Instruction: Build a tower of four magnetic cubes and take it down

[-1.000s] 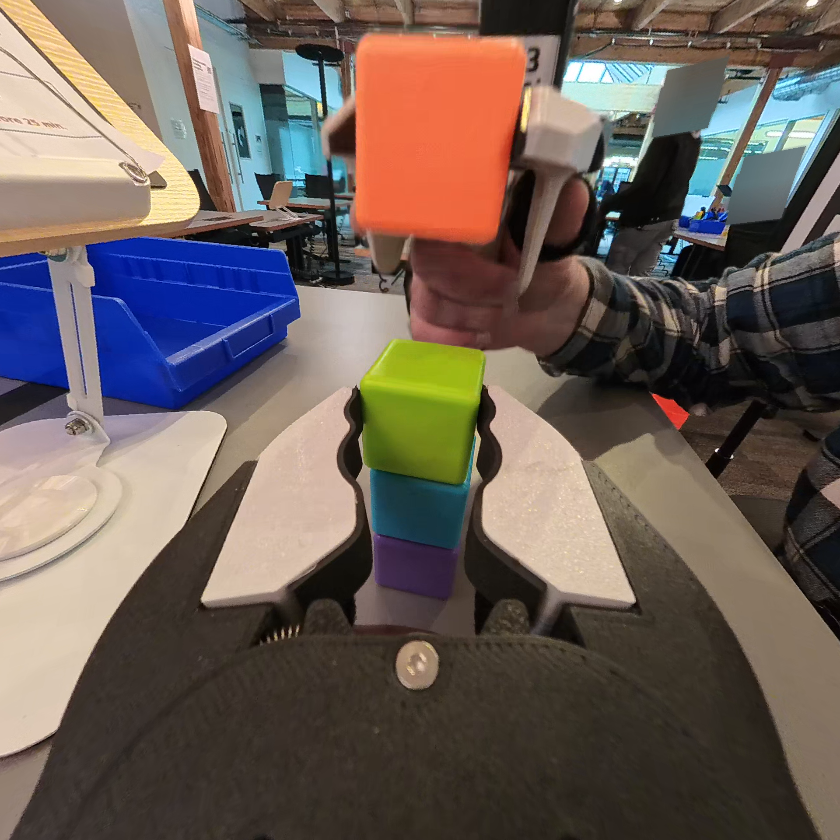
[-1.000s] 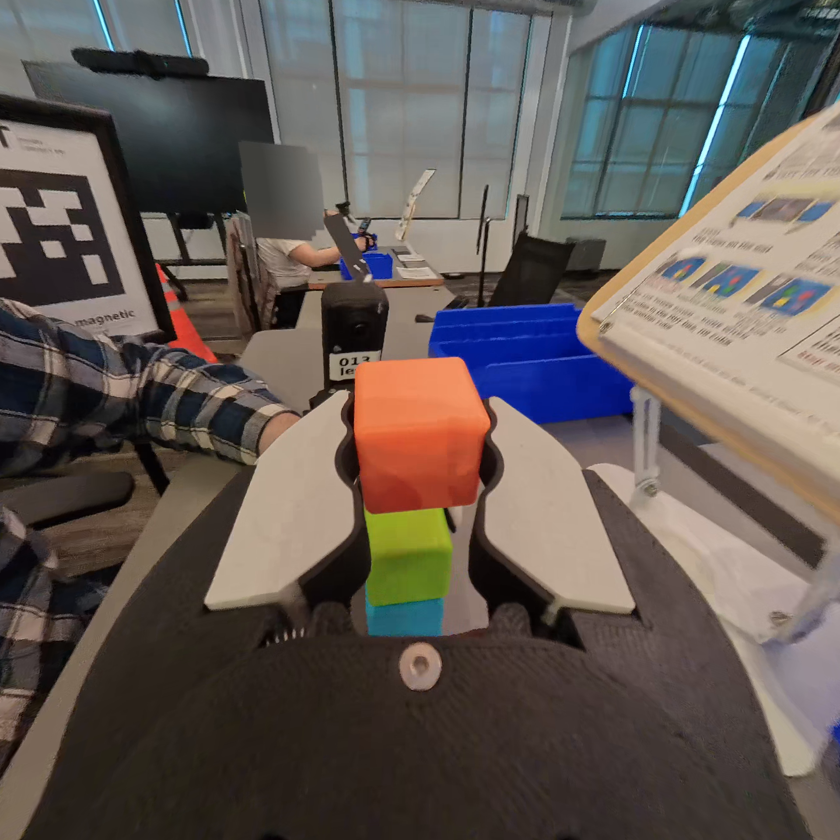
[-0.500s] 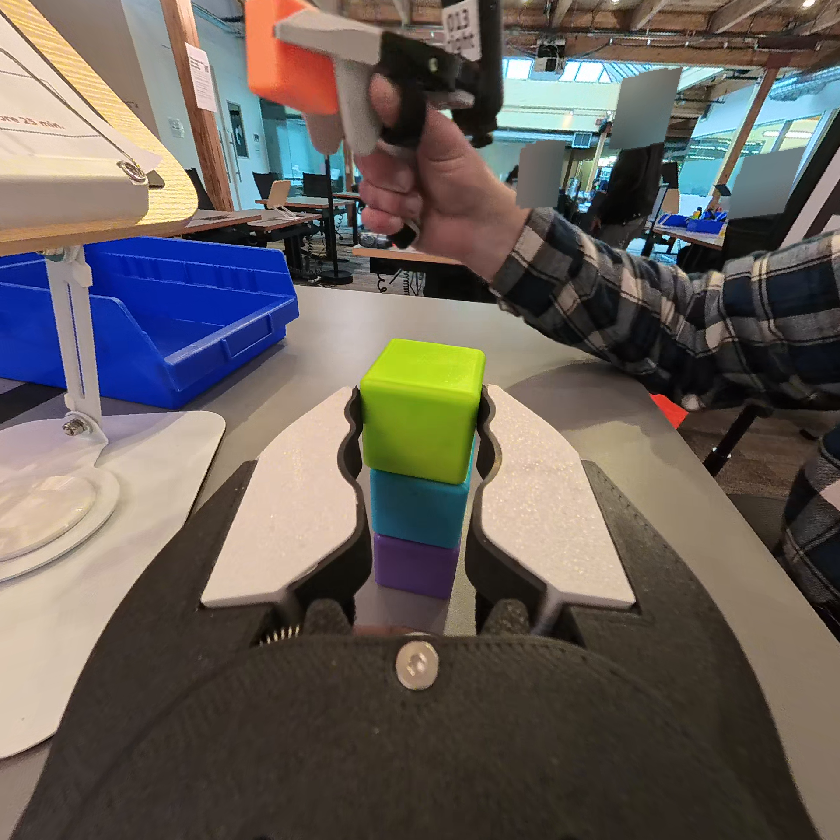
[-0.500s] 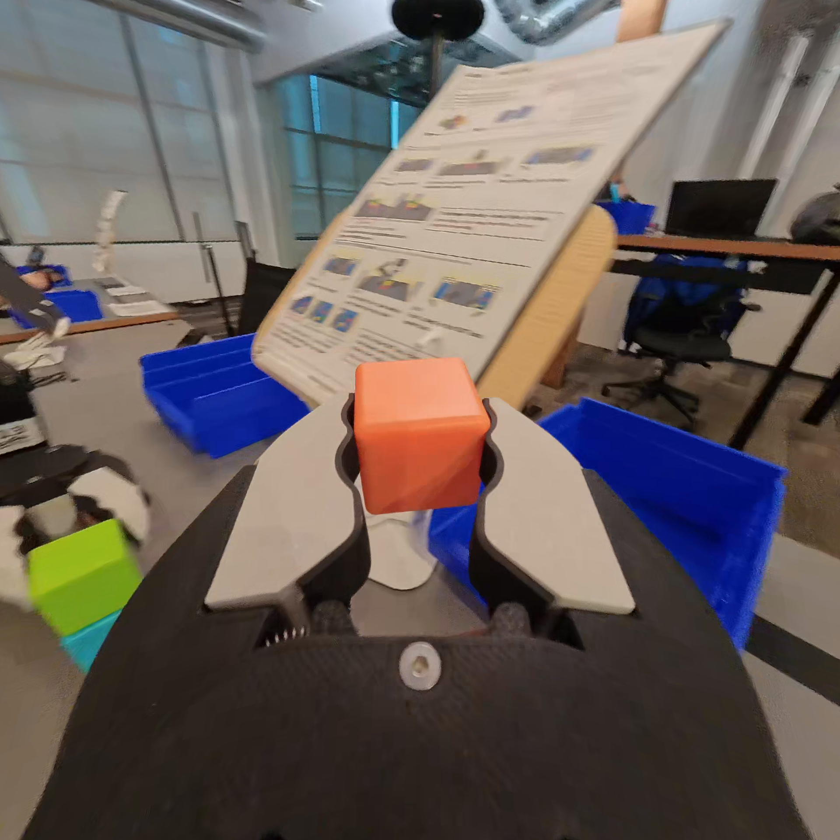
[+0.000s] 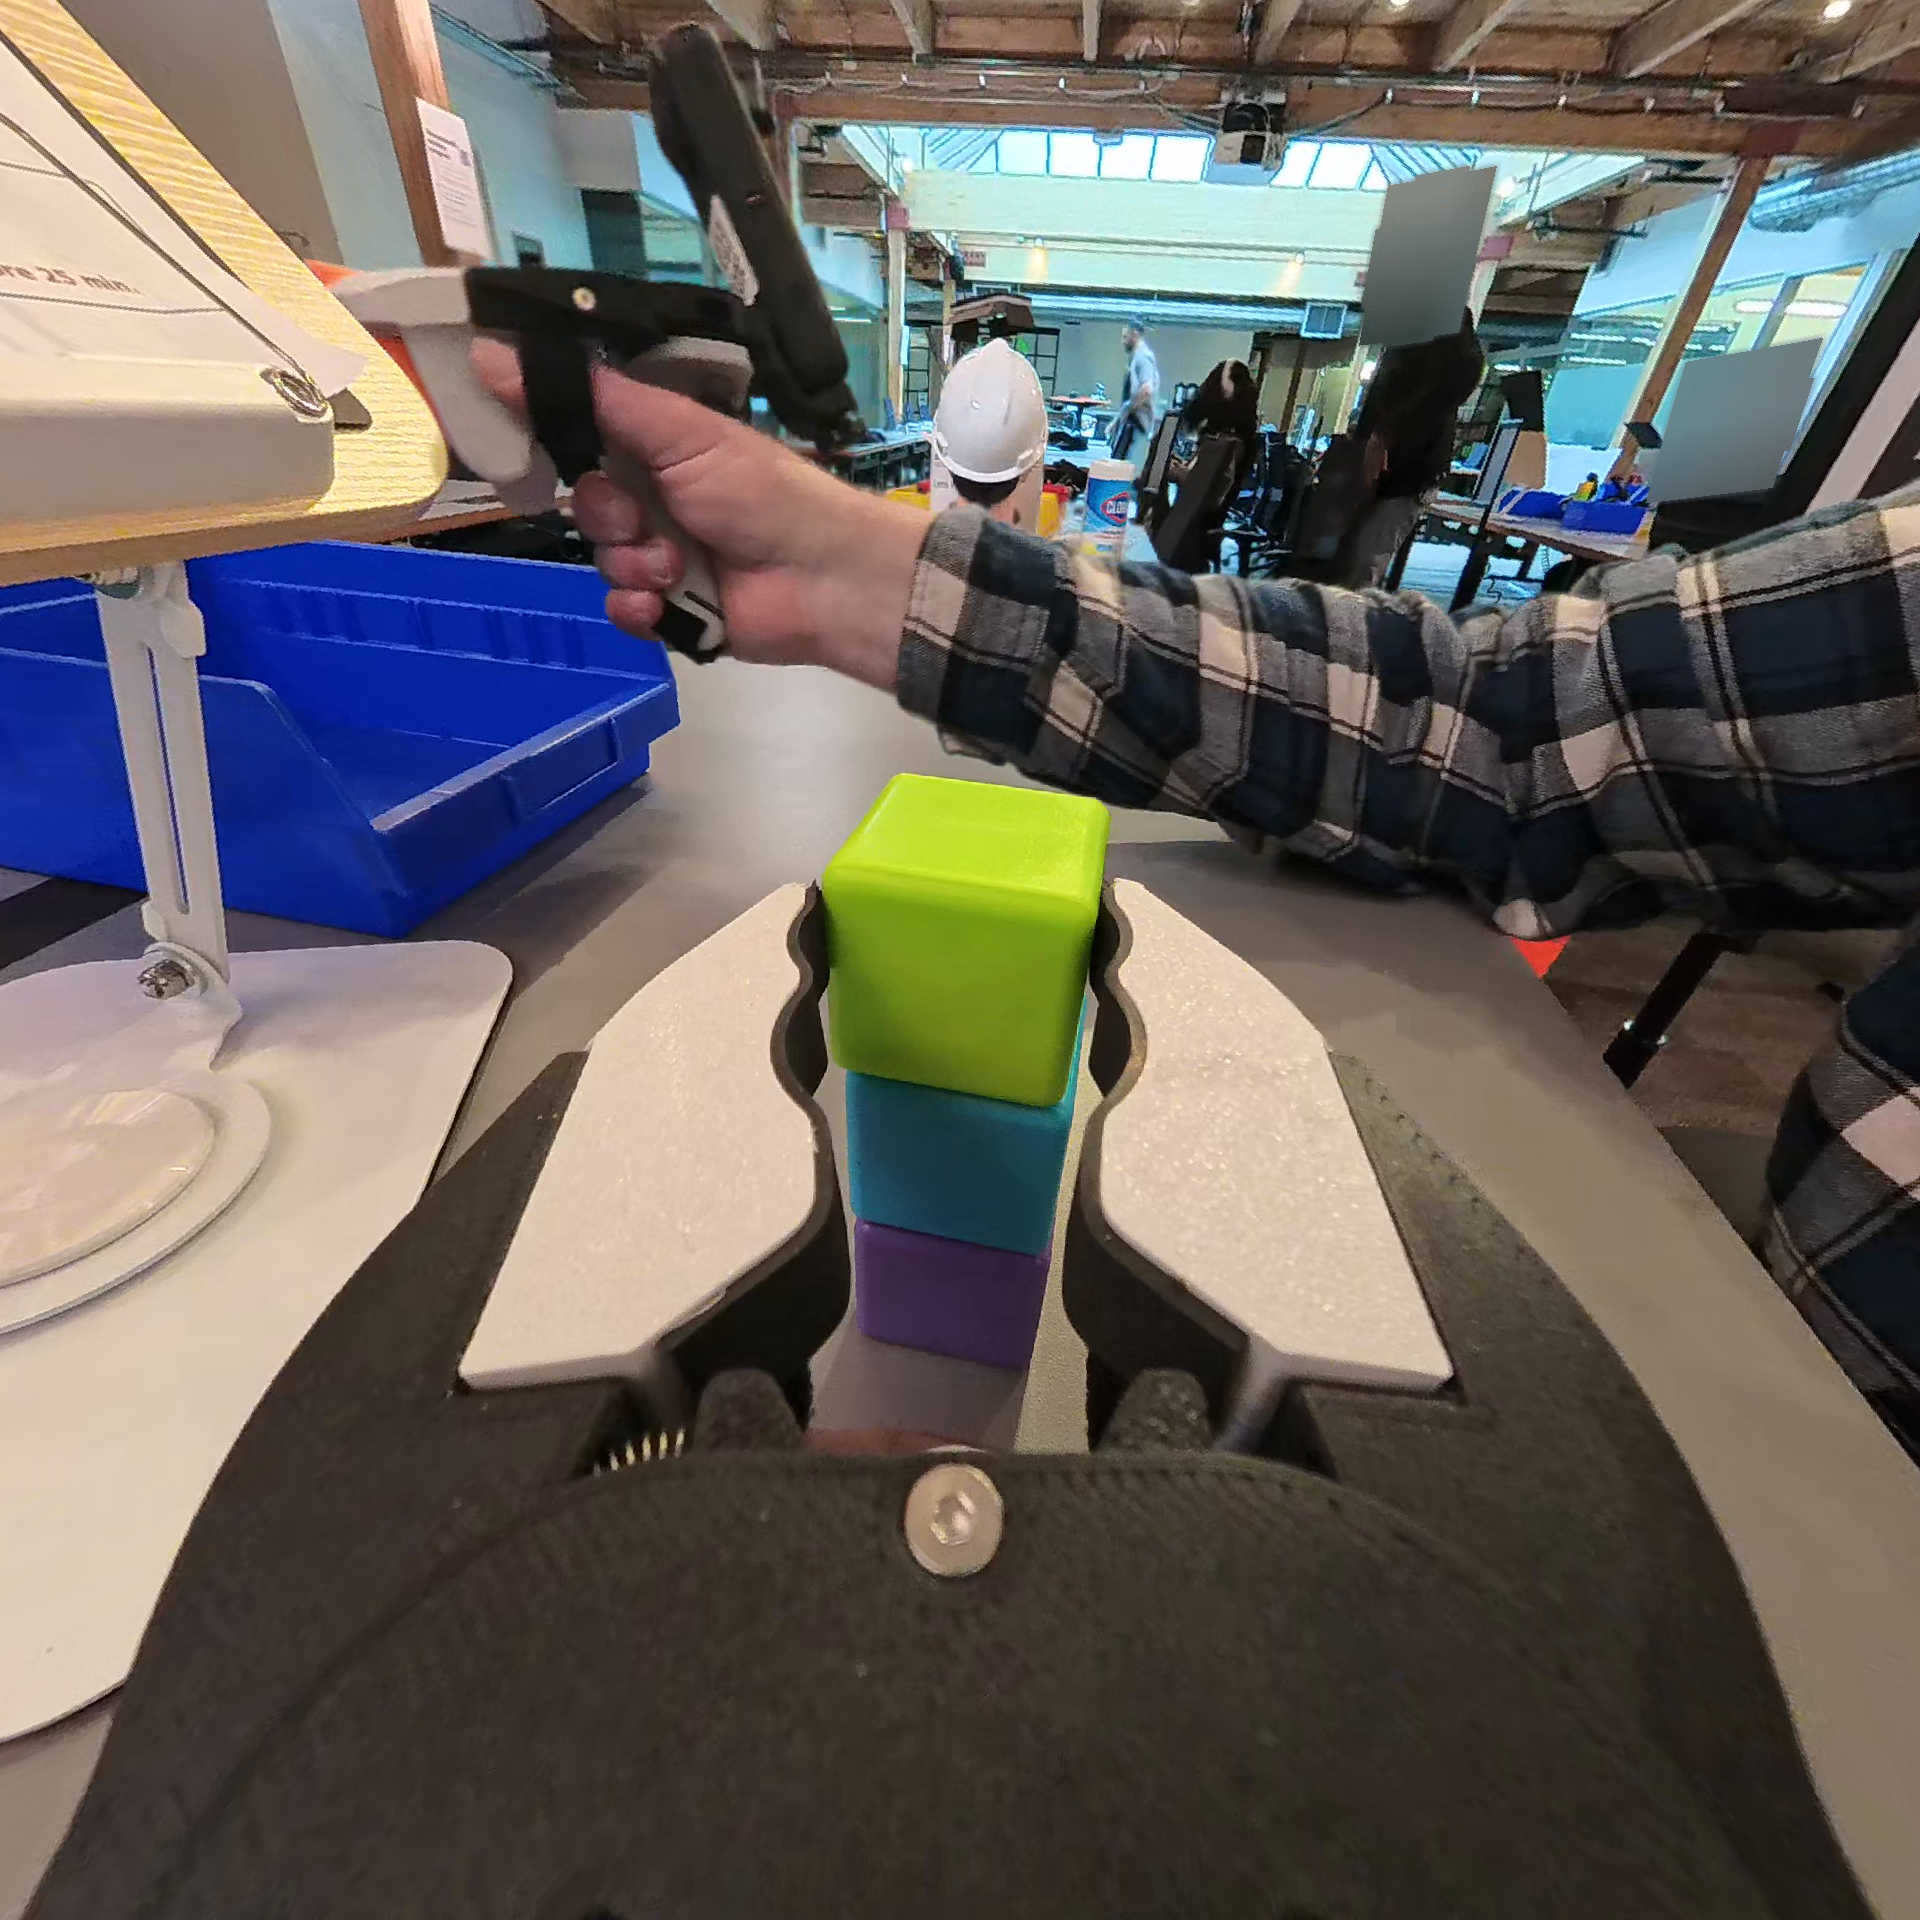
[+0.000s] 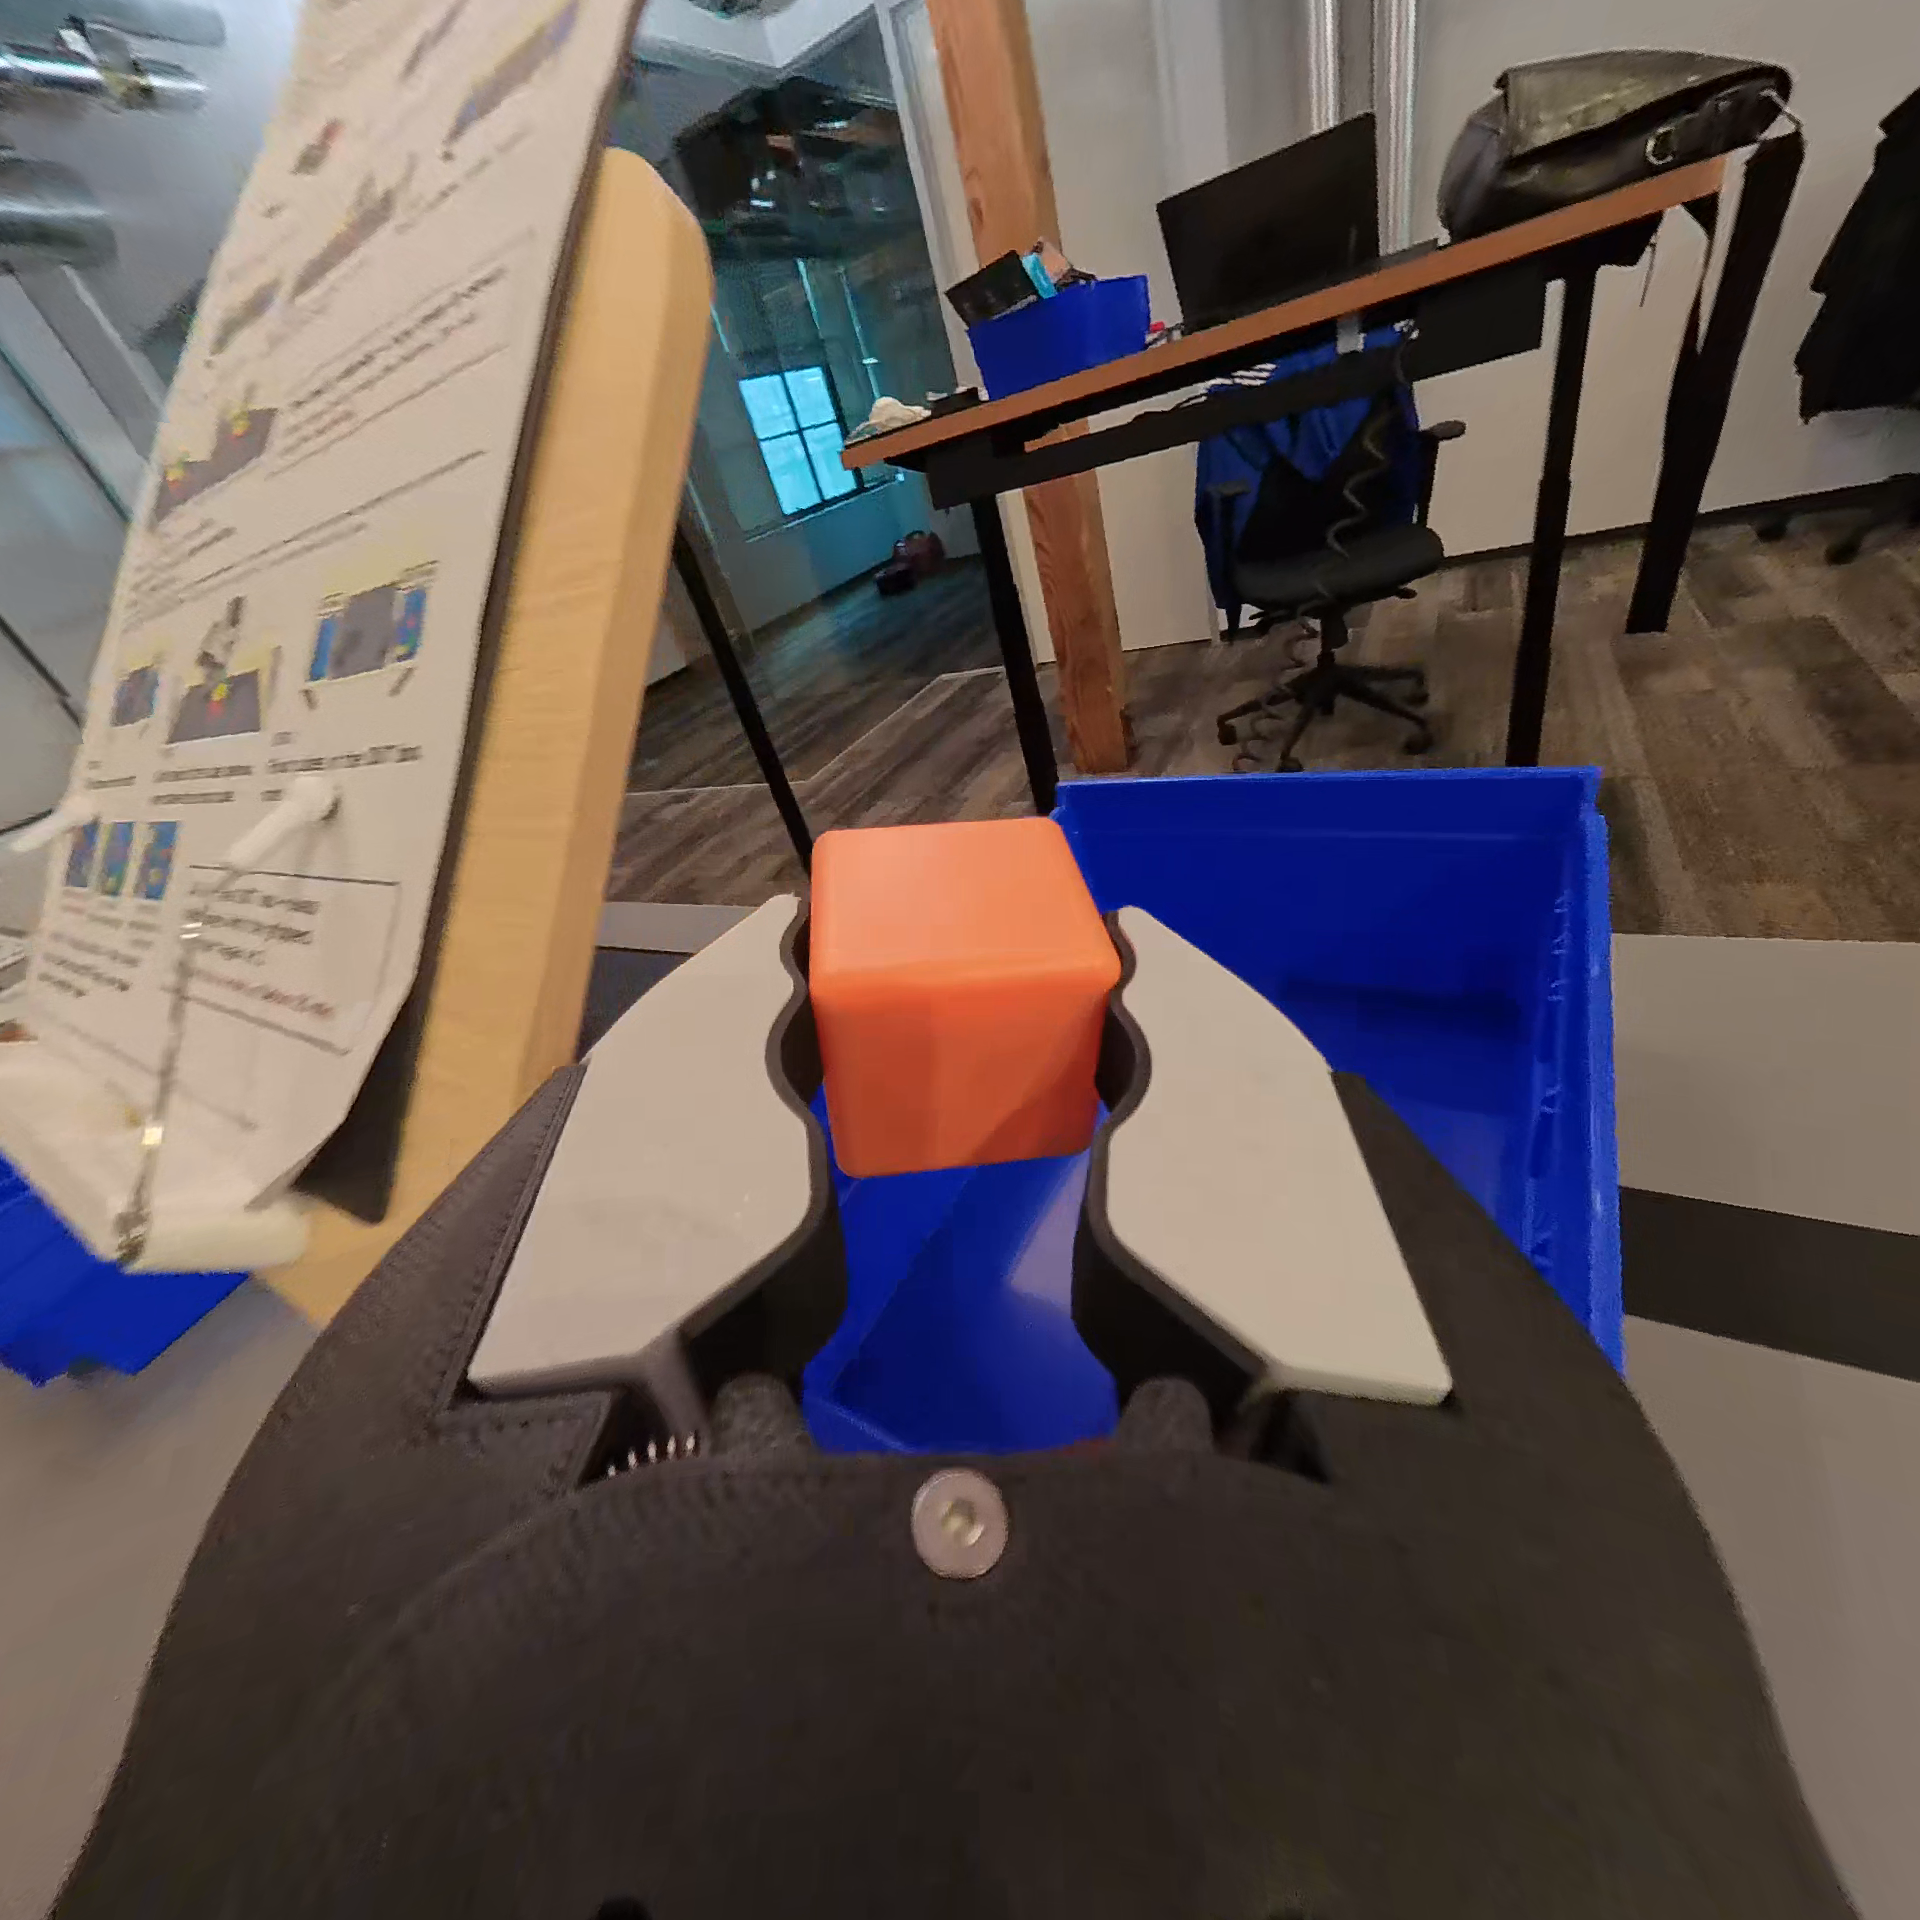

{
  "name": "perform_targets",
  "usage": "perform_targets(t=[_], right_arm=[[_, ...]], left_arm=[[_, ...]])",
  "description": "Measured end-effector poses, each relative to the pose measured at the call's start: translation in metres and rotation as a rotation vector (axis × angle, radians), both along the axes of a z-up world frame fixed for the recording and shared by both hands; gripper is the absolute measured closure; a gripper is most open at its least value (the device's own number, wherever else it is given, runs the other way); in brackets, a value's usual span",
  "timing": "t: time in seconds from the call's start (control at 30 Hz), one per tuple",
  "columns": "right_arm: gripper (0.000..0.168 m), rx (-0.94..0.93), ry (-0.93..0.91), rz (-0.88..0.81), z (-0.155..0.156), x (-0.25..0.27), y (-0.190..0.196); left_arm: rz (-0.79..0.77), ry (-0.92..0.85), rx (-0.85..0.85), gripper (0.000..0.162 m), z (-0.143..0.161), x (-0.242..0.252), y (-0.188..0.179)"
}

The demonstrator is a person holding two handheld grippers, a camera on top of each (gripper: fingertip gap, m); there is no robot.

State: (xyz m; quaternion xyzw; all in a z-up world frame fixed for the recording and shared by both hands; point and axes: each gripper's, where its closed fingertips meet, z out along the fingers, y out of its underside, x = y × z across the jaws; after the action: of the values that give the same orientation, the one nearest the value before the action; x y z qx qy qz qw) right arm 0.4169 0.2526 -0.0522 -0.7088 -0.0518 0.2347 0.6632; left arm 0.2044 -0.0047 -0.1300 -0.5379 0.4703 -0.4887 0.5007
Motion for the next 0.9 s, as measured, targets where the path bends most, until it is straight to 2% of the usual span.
perform_targets(t=[0.23, 0.47, 0.9], right_arm=[[0.116, -0.066, -0.055, -0.008, -0.028, -0.006, 0.037], [0.116, -0.171, -0.139, -0.037, -0.056, -0.002, 0.053], [0.116, -0.599, -0.420, 0.086, -0.127, -0.015, 0.098]], left_arm=[[-0.004, 0.000, -0.001, 0.114, 0.000, 0.000, 0.000], [-0.007, 0.001, -0.003, 0.114, 0.000, 0.000, 0.000], [-0.012, 0.005, 0.002, 0.114, 0.000, 0.000, 0.000]])
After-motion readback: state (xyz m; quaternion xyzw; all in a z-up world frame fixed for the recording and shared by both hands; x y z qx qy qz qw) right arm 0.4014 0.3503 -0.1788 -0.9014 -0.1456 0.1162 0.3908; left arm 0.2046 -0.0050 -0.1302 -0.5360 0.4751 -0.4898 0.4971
